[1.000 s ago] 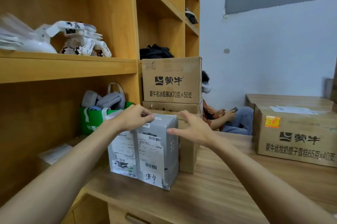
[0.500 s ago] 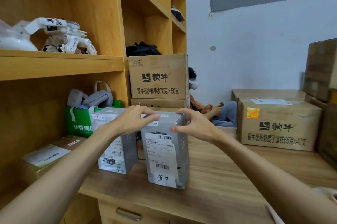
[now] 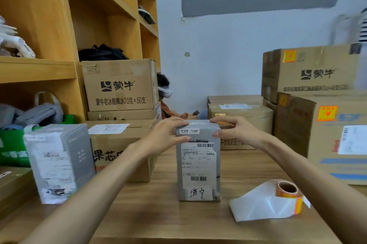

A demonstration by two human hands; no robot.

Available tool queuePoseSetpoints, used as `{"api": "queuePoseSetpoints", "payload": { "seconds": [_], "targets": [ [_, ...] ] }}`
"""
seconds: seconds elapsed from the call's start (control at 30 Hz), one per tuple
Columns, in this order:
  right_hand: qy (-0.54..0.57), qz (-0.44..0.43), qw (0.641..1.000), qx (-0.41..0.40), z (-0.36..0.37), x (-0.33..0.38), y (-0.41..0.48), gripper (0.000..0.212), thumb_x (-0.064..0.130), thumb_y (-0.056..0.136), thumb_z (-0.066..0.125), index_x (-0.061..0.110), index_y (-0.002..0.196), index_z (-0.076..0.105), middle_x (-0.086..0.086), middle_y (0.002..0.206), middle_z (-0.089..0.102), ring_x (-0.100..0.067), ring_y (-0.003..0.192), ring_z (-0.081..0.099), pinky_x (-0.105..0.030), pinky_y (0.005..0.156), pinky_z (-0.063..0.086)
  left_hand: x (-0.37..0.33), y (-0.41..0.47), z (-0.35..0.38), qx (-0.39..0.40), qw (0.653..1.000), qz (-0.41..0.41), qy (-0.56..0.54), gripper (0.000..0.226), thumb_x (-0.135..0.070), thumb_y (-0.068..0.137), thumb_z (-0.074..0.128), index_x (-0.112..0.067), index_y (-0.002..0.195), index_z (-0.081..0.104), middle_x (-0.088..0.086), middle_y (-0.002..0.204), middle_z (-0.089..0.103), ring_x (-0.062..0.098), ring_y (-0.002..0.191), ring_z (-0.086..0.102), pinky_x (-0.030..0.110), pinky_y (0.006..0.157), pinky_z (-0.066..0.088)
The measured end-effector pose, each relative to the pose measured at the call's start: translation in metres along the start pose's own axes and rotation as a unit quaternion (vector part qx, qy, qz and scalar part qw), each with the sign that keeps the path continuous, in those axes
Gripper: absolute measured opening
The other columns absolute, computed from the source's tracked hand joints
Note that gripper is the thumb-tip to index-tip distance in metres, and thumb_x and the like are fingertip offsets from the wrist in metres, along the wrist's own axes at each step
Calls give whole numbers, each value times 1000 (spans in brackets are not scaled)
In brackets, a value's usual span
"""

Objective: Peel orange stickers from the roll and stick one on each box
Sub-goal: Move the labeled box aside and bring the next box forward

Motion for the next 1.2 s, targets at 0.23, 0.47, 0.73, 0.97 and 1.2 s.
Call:
{"api": "queuePoseSetpoints", "payload": {
  "seconds": [0.23,0.47,0.73,0.97,1.2],
  "targets": [
    [32,-3,999,-6,-23,-27,-13,49,27,85,75,37,131,62,20,139,53,4,120,54,-24,102,43,-12,14,35,-25,1000,2,0,63,-55,91,63,-30,147,50,-11,152,46,10,138,39,44,116,35],
    [-2,-73,997,-40,-3,-45,-12,50,26,97,60,22,145,48,14,143,50,4,119,56,-18,96,49,-16,4,44,-53,998,-19,-6,61,-52,96,59,-30,151,44,-10,159,38,9,145,31,37,119,30],
    [-117,-108,984,-75,0,-46,-13,53,43,99,51,25,148,43,8,151,44,-6,127,51,-32,105,46,-15,5,45,-50,998,-11,29,62,-53,98,55,-31,154,39,-8,160,36,9,146,29,42,120,30],
    [-176,-106,969,-137,-22,-33,-33,41,39,95,63,23,133,57,11,133,57,-5,114,57,-21,90,47,-45,12,44,-118,985,105,71,59,-39,97,62,-24,151,45,-2,156,43,11,146,33,23,120,17],
    [-277,-11,952,-130,-54,-78,-99,10,33,89,70,24,87,69,9,98,61,-11,82,59,-36,76,50,-103,12,109,-92,977,195,4,42,-35,100,59,-19,139,57,-2,143,56,12,136,45,32,114,36]
  ]
}}
Point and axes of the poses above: each hand's wrist, its own y-axis towards the middle knuckle, its own z-axis out of the palm, x = y × z, the point moved 1 cm from there along y, towards the middle knuckle
